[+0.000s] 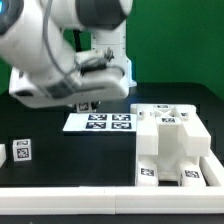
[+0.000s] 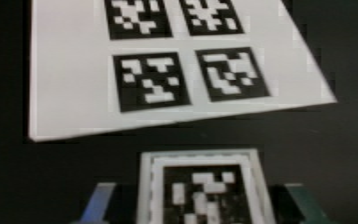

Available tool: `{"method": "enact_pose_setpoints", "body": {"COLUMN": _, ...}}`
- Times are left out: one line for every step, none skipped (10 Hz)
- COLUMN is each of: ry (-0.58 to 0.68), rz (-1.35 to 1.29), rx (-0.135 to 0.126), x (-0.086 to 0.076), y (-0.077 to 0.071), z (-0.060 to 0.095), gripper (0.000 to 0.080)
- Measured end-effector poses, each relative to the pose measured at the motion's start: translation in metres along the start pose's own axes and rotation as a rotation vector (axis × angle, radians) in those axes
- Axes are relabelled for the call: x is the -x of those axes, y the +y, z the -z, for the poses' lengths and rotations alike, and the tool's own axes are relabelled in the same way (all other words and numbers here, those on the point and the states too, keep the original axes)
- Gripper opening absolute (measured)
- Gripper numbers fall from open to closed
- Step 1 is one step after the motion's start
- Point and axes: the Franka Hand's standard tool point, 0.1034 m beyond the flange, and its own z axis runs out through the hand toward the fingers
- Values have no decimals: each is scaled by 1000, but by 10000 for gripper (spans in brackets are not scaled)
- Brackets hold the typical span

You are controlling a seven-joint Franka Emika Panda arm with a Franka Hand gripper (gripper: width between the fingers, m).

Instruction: Assemble chair

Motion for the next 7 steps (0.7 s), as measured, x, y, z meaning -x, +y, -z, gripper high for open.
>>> {"method": "enact_pose_setpoints", "body": {"ry": 94, "rz": -21, "rx": 1, "x": 3, "y": 9, "z": -13, "gripper": 265}}
{"method": "enact_pose_setpoints", "body": {"ry": 146, "rz": -19, "rx": 7, "x": 7, "y": 9, "z": -12, "gripper": 265}}
{"method": "enact_pose_setpoints", "body": {"ry": 215, "rz": -16, "rx": 22, "x": 3, "y": 10, "z": -8, "gripper": 265}}
{"method": "enact_pose_setpoints", "body": {"ry": 262, "rz": -17, "rx": 34, "x": 1, "y": 7, "z": -3, "gripper": 266}}
{"method": "enact_pose_setpoints", "body": {"ry": 339, "rz": 14, "rx": 51, "x": -3, "y": -14, "z": 20, "gripper": 266}}
{"method": "enact_pose_setpoints", "body": {"ry": 435, "rz": 64, "rx": 76, "x": -8, "y": -45, "z": 45, "gripper": 266}}
{"method": "enact_pose_setpoints", "body": {"ry": 500, "rz": 127, "rx": 98, "x": -12, "y": -66, "z": 63, "gripper": 266}}
